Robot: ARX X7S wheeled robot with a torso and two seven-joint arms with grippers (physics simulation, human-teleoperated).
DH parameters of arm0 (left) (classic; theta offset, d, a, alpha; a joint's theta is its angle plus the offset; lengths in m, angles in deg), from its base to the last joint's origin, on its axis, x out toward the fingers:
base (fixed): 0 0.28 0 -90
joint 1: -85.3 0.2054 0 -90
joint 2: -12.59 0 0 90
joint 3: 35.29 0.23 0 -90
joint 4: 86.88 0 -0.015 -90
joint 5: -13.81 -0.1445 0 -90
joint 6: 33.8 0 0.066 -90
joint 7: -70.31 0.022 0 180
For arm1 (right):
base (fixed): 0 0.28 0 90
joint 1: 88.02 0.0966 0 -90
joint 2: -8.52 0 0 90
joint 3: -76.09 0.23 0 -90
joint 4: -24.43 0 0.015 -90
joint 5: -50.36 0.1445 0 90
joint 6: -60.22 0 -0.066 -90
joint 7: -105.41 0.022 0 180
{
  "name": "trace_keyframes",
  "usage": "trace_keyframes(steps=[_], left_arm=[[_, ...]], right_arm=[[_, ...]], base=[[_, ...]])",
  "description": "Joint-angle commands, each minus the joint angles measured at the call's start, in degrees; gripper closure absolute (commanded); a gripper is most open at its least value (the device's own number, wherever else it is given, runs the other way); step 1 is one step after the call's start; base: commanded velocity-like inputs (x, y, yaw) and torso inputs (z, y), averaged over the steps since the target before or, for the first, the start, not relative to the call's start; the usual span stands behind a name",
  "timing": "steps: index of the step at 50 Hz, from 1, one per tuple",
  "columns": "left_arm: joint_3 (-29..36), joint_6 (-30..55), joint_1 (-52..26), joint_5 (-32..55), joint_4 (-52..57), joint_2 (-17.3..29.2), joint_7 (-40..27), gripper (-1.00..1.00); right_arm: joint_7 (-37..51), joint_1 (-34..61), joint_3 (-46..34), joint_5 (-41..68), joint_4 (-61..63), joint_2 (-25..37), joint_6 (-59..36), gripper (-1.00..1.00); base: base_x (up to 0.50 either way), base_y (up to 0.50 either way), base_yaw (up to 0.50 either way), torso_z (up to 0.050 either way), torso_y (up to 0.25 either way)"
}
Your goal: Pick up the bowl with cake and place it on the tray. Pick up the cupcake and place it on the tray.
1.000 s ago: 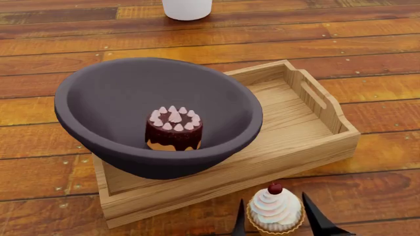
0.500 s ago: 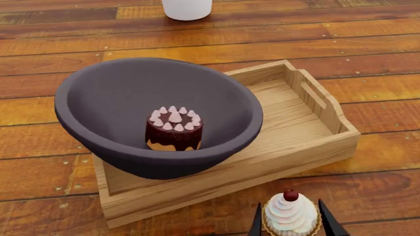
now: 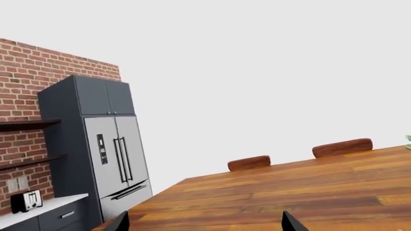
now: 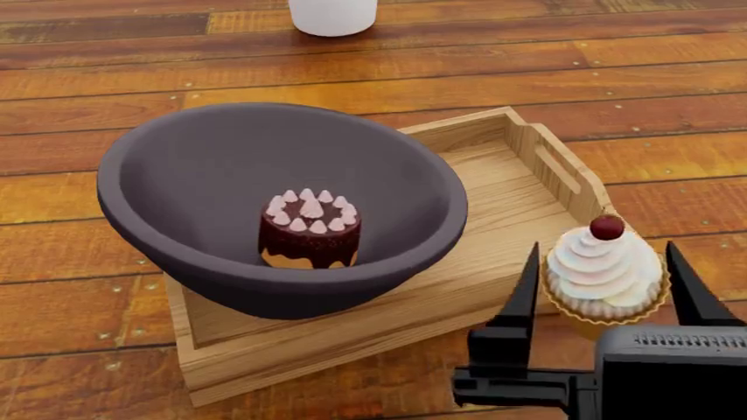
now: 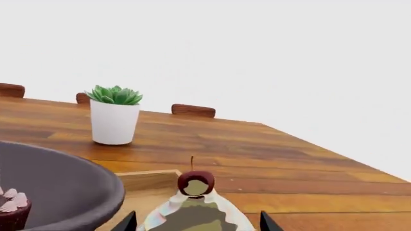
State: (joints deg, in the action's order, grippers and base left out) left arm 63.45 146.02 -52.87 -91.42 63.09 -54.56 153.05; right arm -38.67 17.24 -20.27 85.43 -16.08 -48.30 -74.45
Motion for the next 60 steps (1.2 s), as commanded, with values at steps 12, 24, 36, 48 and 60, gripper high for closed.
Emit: trace_keyframes(steps=[12,24,36,48,60], left_arm=[[8.7,0.2,0.6,-1.6,0.0,-5.1,-4.0,-1.0],[8.4,0.2,0.3,-3.3,0.0,-5.0,-1.7,-1.0],[9.3,0.2,0.2,-3.0,0.0,-5.2,-2.9,-1.0],[8.9,0.2,0.4,-2.0,0.0,-5.2,-3.7,-1.0],[8.3,0.2,0.0,-4.9,0.0,-4.8,-0.4,-1.0]], right_arm=[[4.9,28.8,-6.6,6.9,-2.7,-6.6,-20.4,1.0],[2.1,34.3,-10.8,3.5,-14.4,-7.2,-19.1,1.0],[0.4,40.1,-0.8,11.7,-24.9,-12.0,-22.2,1.0],[-15.6,41.0,-3.6,11.8,-34.6,-9.5,-12.8,1.0],[-19.3,50.0,-8.0,5.5,-48.9,-5.9,-14.2,1.0]], base=[[0.0,0.0,0.0,0.0,0.0],[0.0,0.0,0.0,0.0,0.0],[0.0,0.0,0.0,0.0,0.0],[0.0,0.0,0.0,0.0,0.0],[0.0,0.0,0.0,0.0,0.0]])
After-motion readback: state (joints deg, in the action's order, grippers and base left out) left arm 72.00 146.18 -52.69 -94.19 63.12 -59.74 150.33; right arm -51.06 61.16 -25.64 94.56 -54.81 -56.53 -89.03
